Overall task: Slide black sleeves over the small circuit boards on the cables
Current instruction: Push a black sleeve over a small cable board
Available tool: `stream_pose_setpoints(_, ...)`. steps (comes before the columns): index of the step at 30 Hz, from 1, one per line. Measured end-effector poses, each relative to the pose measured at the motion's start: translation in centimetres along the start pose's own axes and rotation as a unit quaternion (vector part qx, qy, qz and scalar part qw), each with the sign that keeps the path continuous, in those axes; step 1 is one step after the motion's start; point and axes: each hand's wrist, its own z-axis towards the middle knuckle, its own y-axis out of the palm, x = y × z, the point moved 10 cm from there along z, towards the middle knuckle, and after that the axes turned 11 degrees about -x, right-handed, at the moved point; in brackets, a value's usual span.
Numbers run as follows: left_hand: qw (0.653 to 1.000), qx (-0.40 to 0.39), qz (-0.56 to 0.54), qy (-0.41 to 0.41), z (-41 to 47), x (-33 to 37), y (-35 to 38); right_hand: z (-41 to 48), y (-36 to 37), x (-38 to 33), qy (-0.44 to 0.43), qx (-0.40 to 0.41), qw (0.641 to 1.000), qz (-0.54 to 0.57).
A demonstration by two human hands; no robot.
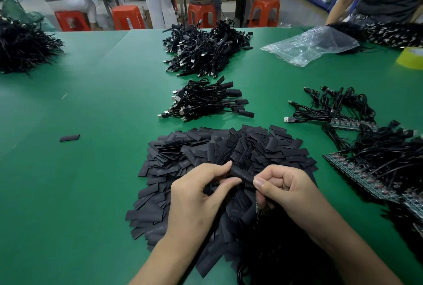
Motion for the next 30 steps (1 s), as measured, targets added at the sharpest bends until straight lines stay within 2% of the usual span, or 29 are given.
stream_pose_setpoints(7, 0.999, -0.032, -0.021, 0.004, 0.4, 0.2, 0.7, -0.1, -0.3, 0.0, -0.004, 0.012, 1.0, 0.003)
stream_pose_setpoints(11, 0.997, -0.074, 0.003, -0.021, 0.4, 0.3, 1.5, -0.2, -1.6, -0.3, -0.022, 0.054, 0.995, 0.083)
stream_pose_setpoints(14, 0.993, -0.103, 0.035, -0.034, 0.2, 0.8, 2.3, -0.2, -2.0, 0.3, -0.035, 0.078, 0.952, 0.295)
stream_pose_setpoints(17, 0.988, -0.147, 0.055, -0.016, 0.1, 2.4, 3.8, -0.1, -2.1, 0.8, -0.045, 0.112, 0.904, 0.411)
stream_pose_setpoints(21, 0.973, -0.22, 0.069, 0.006, -0.3, 4.6, 6.9, 0.1, -2.0, 1.4, -0.041, 0.15, 0.868, 0.471)
stream_pose_setpoints(25, 0.968, -0.244, 0.044, -0.039, -0.2, 4.7, 8.1, 0.1, -3.1, 1.8, -0.065, 0.179, 0.84, 0.507)
stream_pose_setpoints(30, 0.961, -0.267, -0.016, -0.068, 0.1, 5.1, 8.7, -0.2, -4.1, 1.4, -0.114, 0.208, 0.838, 0.492)
